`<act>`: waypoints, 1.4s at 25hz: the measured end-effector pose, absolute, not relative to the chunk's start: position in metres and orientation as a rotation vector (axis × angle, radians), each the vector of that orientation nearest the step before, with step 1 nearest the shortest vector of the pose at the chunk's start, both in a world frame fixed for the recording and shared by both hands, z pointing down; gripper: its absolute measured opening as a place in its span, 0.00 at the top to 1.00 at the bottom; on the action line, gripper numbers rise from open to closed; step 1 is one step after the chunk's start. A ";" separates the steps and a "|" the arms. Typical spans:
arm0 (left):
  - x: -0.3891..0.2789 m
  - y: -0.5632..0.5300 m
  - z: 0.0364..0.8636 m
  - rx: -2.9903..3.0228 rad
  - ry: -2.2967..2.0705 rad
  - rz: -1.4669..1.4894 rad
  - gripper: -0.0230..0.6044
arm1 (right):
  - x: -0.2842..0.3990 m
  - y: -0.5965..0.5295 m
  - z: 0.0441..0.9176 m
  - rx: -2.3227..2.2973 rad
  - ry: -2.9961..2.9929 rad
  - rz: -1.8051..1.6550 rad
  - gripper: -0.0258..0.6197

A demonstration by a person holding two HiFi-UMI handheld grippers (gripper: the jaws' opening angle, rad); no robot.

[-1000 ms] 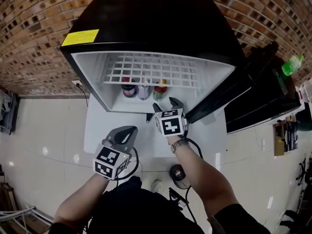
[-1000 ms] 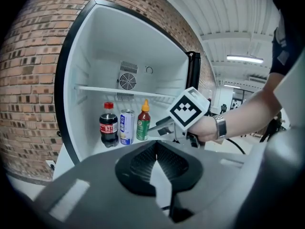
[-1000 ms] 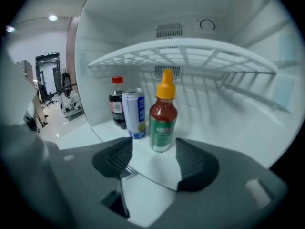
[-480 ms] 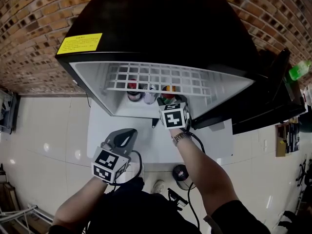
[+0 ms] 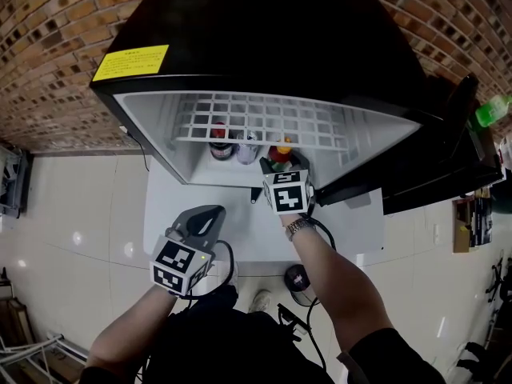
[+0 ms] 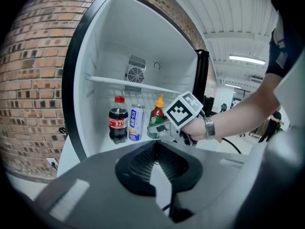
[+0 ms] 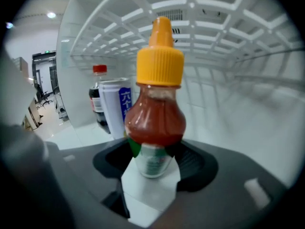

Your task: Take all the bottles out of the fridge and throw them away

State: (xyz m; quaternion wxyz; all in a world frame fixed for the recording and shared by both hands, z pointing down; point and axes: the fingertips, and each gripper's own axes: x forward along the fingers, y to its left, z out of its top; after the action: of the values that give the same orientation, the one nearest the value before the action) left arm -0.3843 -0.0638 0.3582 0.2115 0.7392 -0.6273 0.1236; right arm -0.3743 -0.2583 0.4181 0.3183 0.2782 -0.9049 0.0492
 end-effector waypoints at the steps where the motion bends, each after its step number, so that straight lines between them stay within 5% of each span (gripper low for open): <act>1: -0.381 -0.063 0.359 2.053 -1.740 0.345 0.96 | -0.370 -0.255 0.417 0.731 -2.384 0.127 0.53; 14: -0.298 -0.049 0.343 2.117 -1.722 0.348 0.96 | -0.282 -0.181 0.387 0.680 -2.442 0.132 0.53; 35: -0.091 -0.019 0.361 2.293 -1.507 0.432 0.96 | -0.044 -0.072 0.405 0.793 -2.377 0.252 0.53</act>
State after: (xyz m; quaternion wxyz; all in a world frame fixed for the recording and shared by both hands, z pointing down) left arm -0.0909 -0.0194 0.3614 0.1808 0.8120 -0.5335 0.1528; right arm -0.0440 -0.0720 0.4051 0.3066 0.2998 -0.8983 0.0953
